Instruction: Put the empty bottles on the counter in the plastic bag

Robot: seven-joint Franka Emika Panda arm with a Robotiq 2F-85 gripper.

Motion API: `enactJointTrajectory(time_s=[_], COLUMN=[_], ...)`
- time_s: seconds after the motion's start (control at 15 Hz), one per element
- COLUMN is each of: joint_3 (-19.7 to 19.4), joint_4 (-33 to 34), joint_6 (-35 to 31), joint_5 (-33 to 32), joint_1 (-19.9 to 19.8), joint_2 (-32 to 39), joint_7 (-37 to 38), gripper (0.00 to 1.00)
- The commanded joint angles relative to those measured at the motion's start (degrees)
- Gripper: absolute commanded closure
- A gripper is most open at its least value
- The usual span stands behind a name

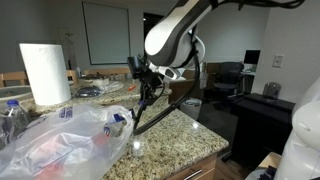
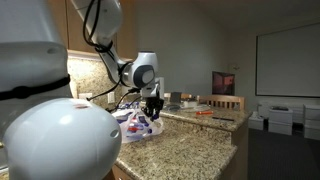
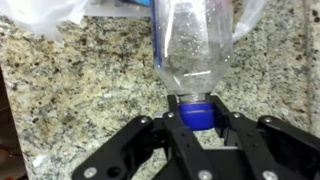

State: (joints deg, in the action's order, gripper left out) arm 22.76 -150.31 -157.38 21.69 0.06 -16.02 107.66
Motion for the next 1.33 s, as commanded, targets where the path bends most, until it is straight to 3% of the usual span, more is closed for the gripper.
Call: enactJointTrajectory(time_s=[0.0,0.27,0.33,0.47,0.73,0.8,0.87,1.0,1.27], joint_3=[0.1,-1.9,0.8,0.7,1.6,0.1,0.0,-1.6,-7.0], joint_4=[5.8,13.8,16.3,21.1,32.5,34.7,36.3,37.3,33.0], joint_6=[-2.1,-9.9,-12.9,-15.5,-14.3,-13.7,-13.3,-13.3,-13.1], joint_5=[-5.8,-7.1,-7.4,-8.4,-8.8,-5.5,-5.1,-5.0,-5.8], joint_1=[2.2,9.0,8.0,10.6,14.0,16.4,16.9,18.4,21.2], joint_2=[12.6,21.3,23.6,28.1,37.9,39.3,40.4,40.8,35.3], joint_7=[7.6,7.9,8.0,7.3,4.5,1.7,1.3,1.6,4.3], gripper=[0.89,0.89,0.89,0.89,0.89,0.88,0.39,0.33,0.07])
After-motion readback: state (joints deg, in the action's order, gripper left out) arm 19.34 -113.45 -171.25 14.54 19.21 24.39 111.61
